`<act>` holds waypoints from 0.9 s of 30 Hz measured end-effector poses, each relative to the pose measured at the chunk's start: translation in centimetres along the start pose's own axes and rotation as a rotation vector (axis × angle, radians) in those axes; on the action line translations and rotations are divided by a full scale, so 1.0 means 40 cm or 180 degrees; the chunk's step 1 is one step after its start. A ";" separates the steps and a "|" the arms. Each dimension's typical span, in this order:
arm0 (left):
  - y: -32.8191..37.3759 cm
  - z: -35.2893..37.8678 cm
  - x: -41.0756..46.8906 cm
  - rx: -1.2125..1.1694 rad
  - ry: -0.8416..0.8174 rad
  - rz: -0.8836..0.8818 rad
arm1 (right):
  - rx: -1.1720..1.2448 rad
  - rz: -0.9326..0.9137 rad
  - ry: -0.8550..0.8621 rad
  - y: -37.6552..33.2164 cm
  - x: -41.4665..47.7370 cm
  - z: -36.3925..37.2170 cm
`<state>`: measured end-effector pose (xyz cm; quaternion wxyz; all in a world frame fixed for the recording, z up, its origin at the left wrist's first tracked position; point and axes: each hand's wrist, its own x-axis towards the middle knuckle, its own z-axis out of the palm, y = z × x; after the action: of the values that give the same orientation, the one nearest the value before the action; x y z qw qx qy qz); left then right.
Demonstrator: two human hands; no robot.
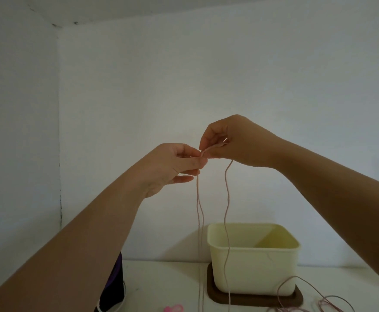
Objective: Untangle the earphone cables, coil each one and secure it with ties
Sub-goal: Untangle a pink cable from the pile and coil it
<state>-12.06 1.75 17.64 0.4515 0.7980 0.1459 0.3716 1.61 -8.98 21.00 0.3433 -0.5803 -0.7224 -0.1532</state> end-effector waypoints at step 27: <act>-0.134 0.034 -0.103 -0.2218 -0.0684 -0.0551 | 0.0689 0.1023 0.0352 0.215 -0.045 0.183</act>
<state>-13.35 1.52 10.88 0.7385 0.6156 0.0293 0.2735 7.58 -3.35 13.03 0.4628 -0.6385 -0.6129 -0.0495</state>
